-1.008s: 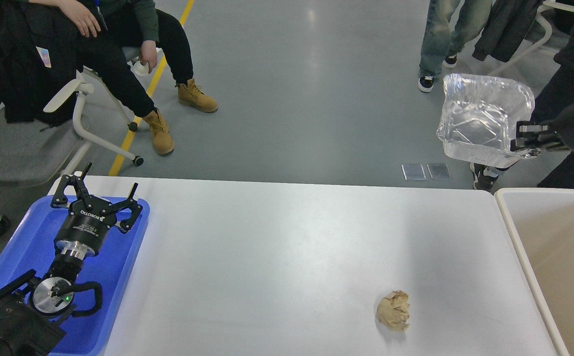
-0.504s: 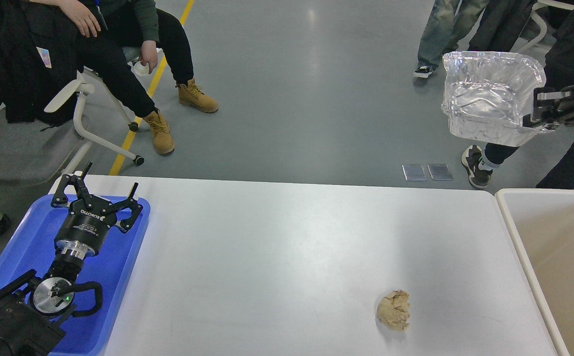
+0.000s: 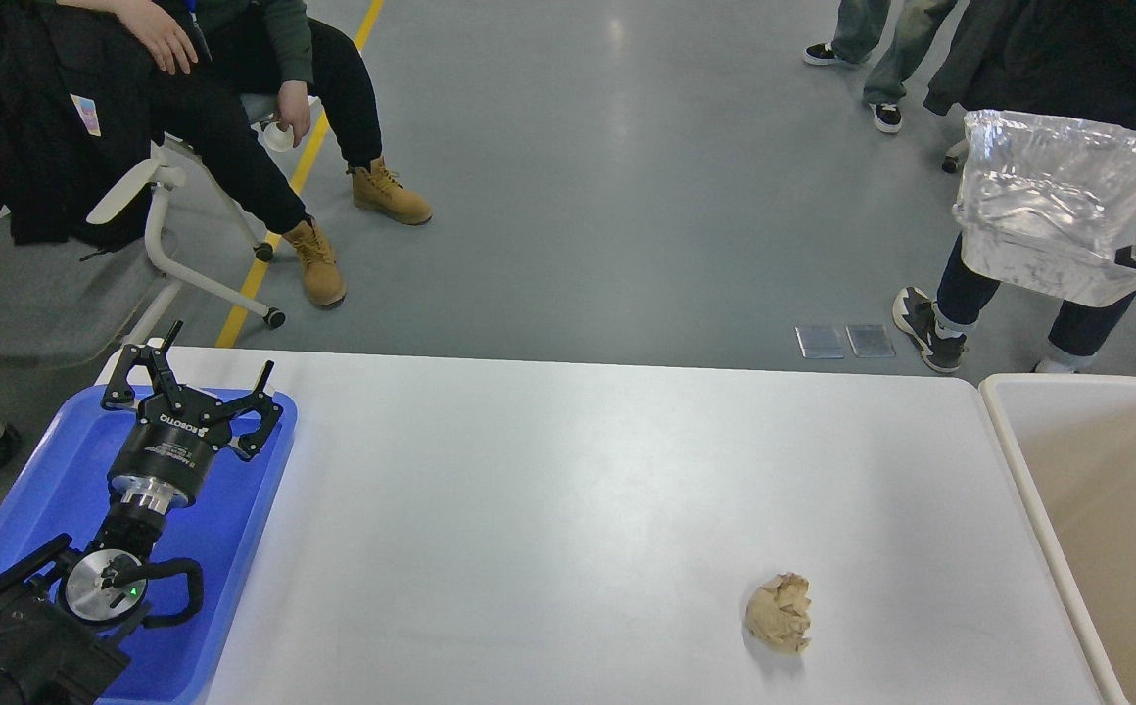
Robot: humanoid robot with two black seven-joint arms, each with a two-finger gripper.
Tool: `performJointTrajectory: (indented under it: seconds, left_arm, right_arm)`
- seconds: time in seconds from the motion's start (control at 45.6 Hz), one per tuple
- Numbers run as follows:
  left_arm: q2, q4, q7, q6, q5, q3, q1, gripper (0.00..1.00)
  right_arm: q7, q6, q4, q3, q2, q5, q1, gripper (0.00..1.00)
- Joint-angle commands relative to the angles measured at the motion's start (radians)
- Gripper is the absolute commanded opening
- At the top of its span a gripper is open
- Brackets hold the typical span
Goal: Tidy desktop
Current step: 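Lift the foil wrapper with the right gripper toward the bin, then release the foil wrapper into the beige bin with the right gripper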
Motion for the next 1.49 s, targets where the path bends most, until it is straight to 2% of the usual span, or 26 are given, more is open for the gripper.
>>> performJointTrajectory:
  seconds: [0.0, 0.175, 0.307, 0.701, 0.854, 1.052, 1.249, 1.468]
  left_arm:
    - [0.001, 0.0, 0.001, 0.0, 0.0, 0.0, 0.0, 0.99]
    - [0.0, 0.0, 0.001, 0.0, 0.0, 0.0, 0.0, 0.99]
    - [0.0, 0.0, 0.001, 0.0, 0.0, 0.0, 0.0, 0.99]
    - [0.001, 0.0, -0.001, 0.0, 0.0, 0.0, 0.0, 0.99]
    - [0.0, 0.0, -0.001, 0.0, 0.0, 0.0, 0.0, 0.99]
    - [0.0, 0.0, -0.001, 0.0, 0.0, 0.0, 0.0, 0.99]
    - [0.001, 0.0, -0.001, 0.0, 0.0, 0.0, 0.0, 0.99]
    - [0.0, 0.0, -0.001, 0.0, 0.0, 0.0, 0.0, 0.99]
  right_arm:
    - [0.0, 0.02, -0.122, -0.003, -0.162, -0.036, -0.092, 0.0]
    - [0.017, 0.018, -0.272, 0.039, -0.243, -0.031, -0.275, 0.0]
    - [0.031, 0.017, -0.381, 0.137, -0.283, -0.025, -0.459, 0.0]
    - [0.031, 0.0, -0.659, 0.563, -0.268, -0.016, -1.034, 0.0]
    - [0.031, -0.008, -0.762, 0.752, -0.2, -0.016, -1.246, 0.0]
    - [0.031, -0.006, -0.958, 0.905, -0.049, -0.016, -1.448, 0.0]
    - [0.031, -0.006, -1.099, 0.964, 0.08, -0.016, -1.562, 0.0]
    - [0.031, -0.02, -1.164, 1.013, 0.163, -0.016, -1.64, 0.0]
